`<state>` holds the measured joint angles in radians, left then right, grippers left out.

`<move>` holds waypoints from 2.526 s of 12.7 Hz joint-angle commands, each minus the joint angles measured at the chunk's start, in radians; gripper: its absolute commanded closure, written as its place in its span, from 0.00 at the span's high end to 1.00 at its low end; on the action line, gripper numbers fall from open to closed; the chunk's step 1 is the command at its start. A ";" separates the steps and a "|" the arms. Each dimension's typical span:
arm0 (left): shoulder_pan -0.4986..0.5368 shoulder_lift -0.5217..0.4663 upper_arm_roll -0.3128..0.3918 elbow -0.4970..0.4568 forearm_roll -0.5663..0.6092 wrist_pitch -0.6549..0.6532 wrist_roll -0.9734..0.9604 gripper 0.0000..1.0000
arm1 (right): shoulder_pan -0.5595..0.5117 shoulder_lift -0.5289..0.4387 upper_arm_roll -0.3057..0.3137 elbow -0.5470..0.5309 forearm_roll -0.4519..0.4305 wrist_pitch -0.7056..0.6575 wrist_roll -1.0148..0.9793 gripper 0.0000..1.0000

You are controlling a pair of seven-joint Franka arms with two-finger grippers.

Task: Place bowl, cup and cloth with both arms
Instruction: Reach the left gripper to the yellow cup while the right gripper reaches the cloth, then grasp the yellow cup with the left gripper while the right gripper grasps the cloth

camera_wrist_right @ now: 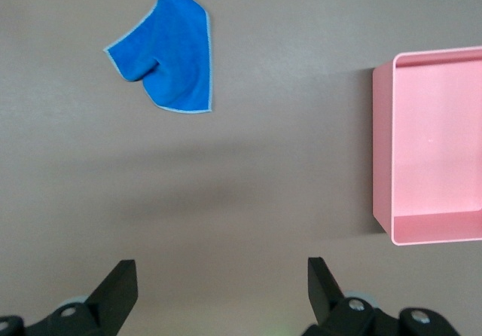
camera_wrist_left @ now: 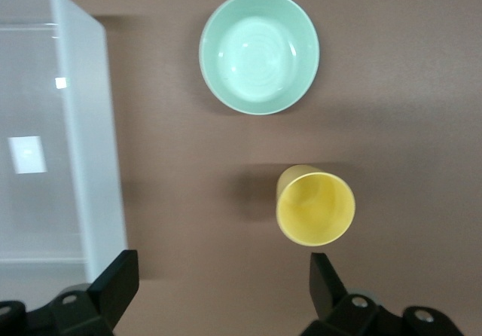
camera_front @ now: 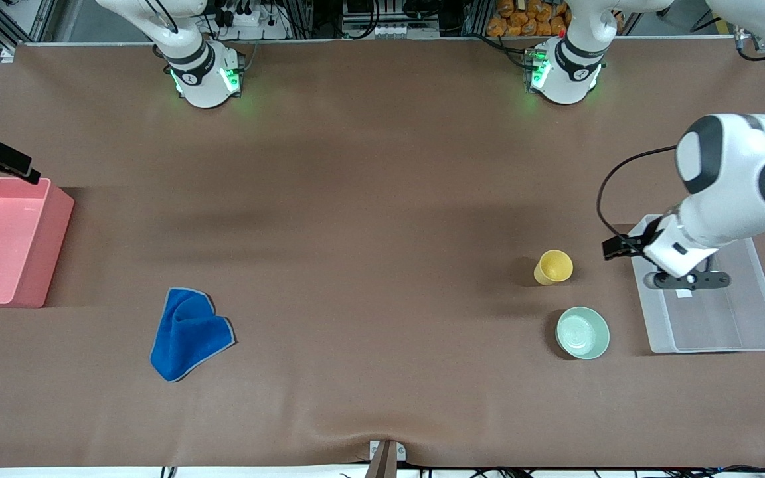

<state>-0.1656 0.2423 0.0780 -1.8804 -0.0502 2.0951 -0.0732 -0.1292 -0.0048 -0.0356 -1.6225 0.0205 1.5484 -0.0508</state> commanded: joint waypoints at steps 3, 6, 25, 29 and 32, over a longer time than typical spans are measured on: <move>-0.003 0.044 -0.037 -0.101 -0.019 0.186 -0.076 1.00 | -0.037 0.103 0.013 0.016 0.005 0.012 -0.004 1.00; -0.014 0.116 -0.040 -0.103 -0.019 0.256 -0.102 1.00 | 0.022 0.164 0.016 0.015 0.006 0.108 -0.003 1.00; 0.040 0.153 -0.043 0.120 -0.004 0.018 -0.171 0.00 | 0.178 0.608 0.017 0.009 0.165 0.809 0.014 1.00; 0.083 0.155 0.064 0.303 0.021 -0.190 0.025 0.00 | 0.192 0.634 0.019 -0.023 0.167 0.826 0.016 1.00; 0.097 0.195 0.181 0.325 0.013 -0.182 0.231 0.00 | 0.220 0.655 0.019 -0.037 0.167 0.828 0.014 1.00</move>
<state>-0.0677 0.3930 0.1998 -1.5886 -0.0427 1.9243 0.0641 0.0619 0.6419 -0.0109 -1.6495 0.1717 2.3602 -0.0419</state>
